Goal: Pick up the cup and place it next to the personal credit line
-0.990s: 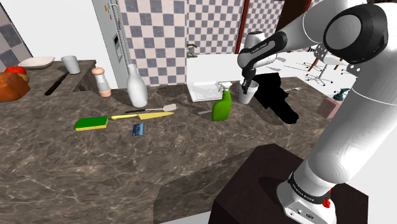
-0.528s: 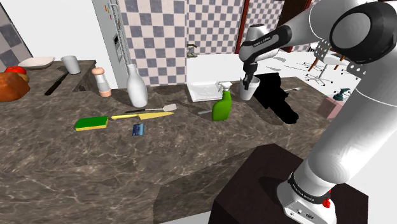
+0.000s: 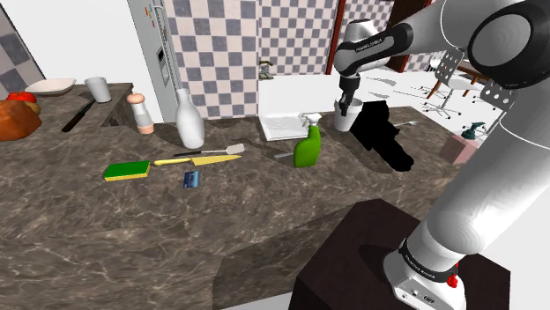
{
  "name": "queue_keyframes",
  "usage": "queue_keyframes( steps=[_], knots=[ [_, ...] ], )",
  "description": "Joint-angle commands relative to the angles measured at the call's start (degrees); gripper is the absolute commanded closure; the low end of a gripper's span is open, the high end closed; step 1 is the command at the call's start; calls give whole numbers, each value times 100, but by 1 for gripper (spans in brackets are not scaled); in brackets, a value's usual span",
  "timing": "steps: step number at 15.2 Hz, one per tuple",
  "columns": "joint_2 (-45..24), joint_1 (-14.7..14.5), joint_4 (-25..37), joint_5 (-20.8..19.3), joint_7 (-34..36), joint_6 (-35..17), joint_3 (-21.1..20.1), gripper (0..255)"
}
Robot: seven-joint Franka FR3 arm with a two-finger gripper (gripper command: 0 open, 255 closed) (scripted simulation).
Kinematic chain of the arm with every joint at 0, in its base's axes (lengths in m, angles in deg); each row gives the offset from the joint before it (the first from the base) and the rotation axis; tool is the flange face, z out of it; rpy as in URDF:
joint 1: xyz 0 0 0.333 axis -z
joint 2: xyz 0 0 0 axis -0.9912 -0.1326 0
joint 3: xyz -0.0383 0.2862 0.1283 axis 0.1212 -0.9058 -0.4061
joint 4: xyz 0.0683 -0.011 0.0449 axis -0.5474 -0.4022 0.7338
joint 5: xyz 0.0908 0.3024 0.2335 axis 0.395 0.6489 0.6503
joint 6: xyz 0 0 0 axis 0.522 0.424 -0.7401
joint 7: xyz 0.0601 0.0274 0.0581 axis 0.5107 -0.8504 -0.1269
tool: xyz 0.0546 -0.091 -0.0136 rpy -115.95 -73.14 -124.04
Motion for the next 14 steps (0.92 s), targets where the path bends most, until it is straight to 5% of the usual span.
queue_keyframes(
  steps=[1,14],
  knots=[
    [62,-10,97,-11,1,156,-10,255],
    [273,-39,875,-22,-86,1132,-45,255]
  ],
)
